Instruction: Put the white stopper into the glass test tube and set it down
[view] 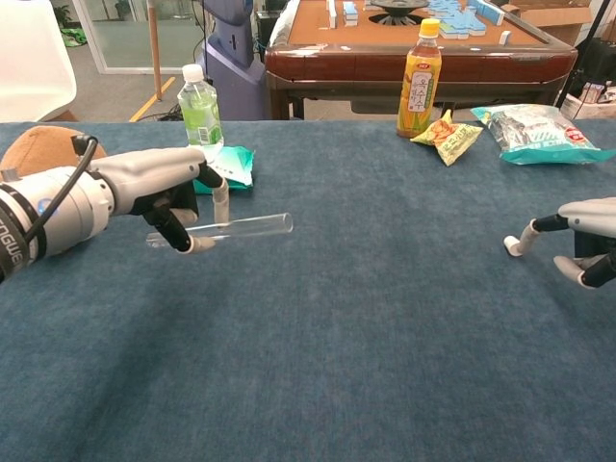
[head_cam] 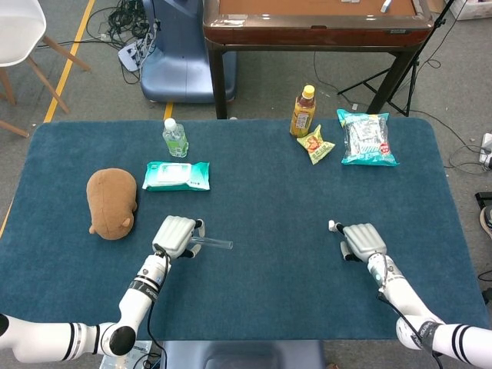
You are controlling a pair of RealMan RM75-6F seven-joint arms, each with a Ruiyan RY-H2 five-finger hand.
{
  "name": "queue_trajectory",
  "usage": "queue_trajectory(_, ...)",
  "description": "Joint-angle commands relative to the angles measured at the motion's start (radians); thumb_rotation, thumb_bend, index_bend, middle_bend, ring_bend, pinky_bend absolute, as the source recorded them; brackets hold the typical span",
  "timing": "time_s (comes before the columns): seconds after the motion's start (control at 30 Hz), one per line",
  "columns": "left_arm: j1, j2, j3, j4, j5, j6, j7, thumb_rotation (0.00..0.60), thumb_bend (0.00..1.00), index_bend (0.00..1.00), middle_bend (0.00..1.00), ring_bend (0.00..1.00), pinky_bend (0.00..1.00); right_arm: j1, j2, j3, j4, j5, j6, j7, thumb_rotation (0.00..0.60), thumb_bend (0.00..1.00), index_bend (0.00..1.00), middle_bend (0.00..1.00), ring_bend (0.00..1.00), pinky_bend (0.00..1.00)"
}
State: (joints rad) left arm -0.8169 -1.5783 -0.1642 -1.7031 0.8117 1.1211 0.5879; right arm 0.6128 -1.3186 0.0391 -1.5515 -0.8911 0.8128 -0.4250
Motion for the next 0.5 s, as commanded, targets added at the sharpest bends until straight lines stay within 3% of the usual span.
queue_trajectory(0.03, 0.001, -0.001, 0.001, 0.002, 0.002, -0.001, 0.0, 0.6, 0.32, 0.56, 1.0, 1.0, 1.0, 0.005, -0.001, 0.003, 0.001, 0.003, 0.007, -0.002, 0.6, 0.65, 0.2, 1.0, 1.0, 1.0)
queue_trajectory(0.5, 0.008, -0.001, 0.003, 0.014, 0.005, -0.014, -0.012, 0.6, 0.32, 0.56, 1.0, 1.0, 1.0, 0.018, 0.011, 0.001, -0.008, 0.029, 0.033, -0.005, 0.6, 0.65, 0.2, 1.0, 1.0, 1.0)
